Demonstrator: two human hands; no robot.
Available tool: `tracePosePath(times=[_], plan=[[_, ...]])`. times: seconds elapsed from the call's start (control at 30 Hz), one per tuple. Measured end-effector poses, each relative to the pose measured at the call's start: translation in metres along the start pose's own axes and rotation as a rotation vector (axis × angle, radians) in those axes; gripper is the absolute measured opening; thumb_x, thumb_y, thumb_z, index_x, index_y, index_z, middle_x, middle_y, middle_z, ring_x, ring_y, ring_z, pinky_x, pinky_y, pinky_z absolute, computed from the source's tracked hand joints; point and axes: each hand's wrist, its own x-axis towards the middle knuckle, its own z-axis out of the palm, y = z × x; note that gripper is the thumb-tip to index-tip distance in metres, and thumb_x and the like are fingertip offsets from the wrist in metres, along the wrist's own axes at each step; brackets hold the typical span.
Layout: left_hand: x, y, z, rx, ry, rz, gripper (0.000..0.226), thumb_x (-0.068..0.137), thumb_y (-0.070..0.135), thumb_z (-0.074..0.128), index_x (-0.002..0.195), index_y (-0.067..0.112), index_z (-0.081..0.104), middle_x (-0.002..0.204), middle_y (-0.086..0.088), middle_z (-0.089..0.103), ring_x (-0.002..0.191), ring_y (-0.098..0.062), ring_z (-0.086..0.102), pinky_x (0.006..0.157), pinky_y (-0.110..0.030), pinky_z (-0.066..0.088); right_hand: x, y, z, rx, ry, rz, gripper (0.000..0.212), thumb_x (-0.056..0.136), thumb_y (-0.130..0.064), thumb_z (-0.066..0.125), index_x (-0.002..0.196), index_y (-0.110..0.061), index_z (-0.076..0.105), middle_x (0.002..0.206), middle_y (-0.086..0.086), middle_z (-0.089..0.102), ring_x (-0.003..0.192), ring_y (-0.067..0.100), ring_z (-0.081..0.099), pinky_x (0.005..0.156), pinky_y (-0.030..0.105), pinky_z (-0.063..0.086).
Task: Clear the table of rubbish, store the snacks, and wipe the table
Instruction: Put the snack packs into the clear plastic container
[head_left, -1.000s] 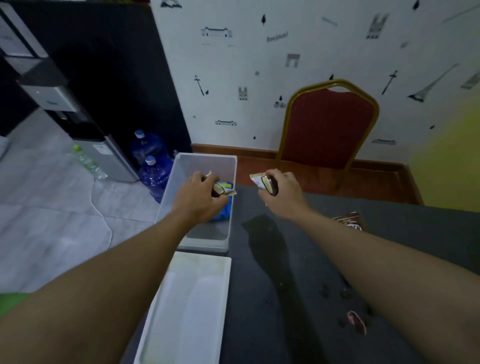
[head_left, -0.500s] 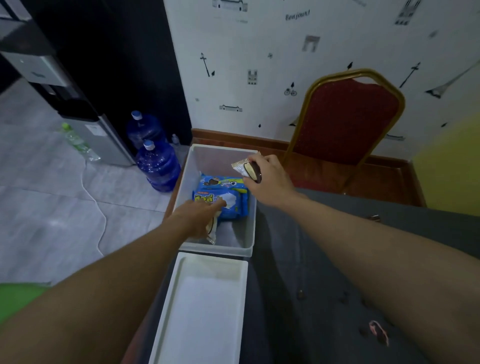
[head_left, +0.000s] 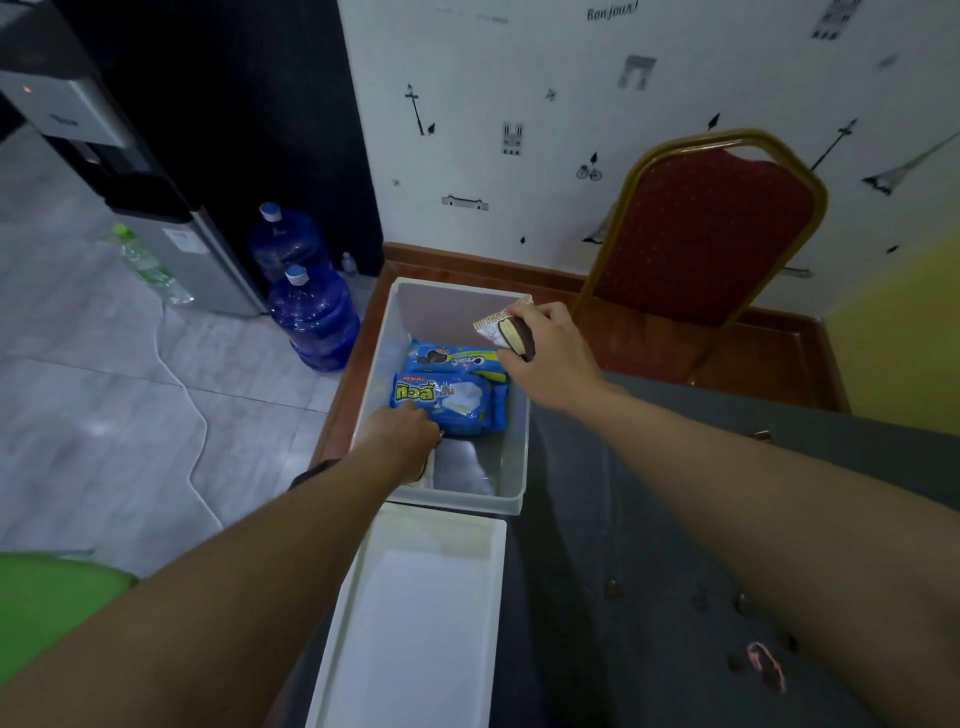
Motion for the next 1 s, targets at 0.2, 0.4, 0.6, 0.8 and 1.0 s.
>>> tracePosePath(times=[0.2,0.4,0.6,0.8,1.0], plan=[[-0.002,-0.018,-0.013,0.086,0.129,-0.008,0.032,0.093,0.038,0.06,0.115,0.016,0.062,0.11,-0.005,0.065,0.102,-0.021,0.059,0.093,-0.036,0.046,-0.002,-0.007,-0.004,-0.045,-0.023,0.031,0.051,0.089,-0.03,0.068,0.135,-0.022,0.049,0.124,0.004,0.042,0.102,0.023,0.055,0.086,0.036,0.053],[-0.013,-0.051,-0.024,-0.01,0.407,-0.175,0.067,0.094,0.031,0.055,0.151,0.008,0.028,0.155,-0.017,0.032,0.145,-0.034,0.027,0.121,-0.049,0.022,-0.004,-0.018,-0.002,-0.152,-0.05,0.032,0.048,0.088,-0.037,0.07,0.128,-0.017,0.053,0.123,0.007,0.041,0.106,0.025,0.052,0.09,0.04,0.053],[-0.017,-0.06,0.003,-0.37,0.396,-0.359,0.061,0.105,0.042,0.01,0.156,0.013,-0.006,0.166,-0.007,-0.003,0.153,-0.024,-0.002,0.124,-0.046,0.01,-0.01,-0.042,0.009,-0.321,-0.097,-0.077,0.045,0.088,-0.042,0.064,0.119,-0.011,0.055,0.119,0.009,0.04,0.103,0.023,0.047,0.085,0.036,0.052],[-0.013,-0.058,0.006,-0.361,0.421,-0.389,0.062,0.104,0.044,0.006,0.156,0.015,-0.007,0.166,-0.004,-0.005,0.153,-0.023,-0.005,0.124,-0.048,-0.001,-0.013,-0.061,0.036,-0.446,-0.437,0.039,0.019,0.093,-0.01,0.062,0.11,-0.002,0.059,0.112,0.016,0.051,0.086,0.023,0.05,0.07,0.03,0.044],[-0.013,-0.054,0.006,-0.407,0.405,-0.406,0.062,0.104,0.043,0.011,0.157,0.015,-0.006,0.166,-0.005,-0.001,0.153,-0.024,-0.003,0.123,-0.048,-0.004,-0.01,-0.063,0.06,-0.207,-0.402,0.174,0.028,0.081,-0.027,0.077,0.092,-0.011,0.057,0.085,0.002,0.062,0.081,0.017,0.063,0.064,0.032,0.056]])
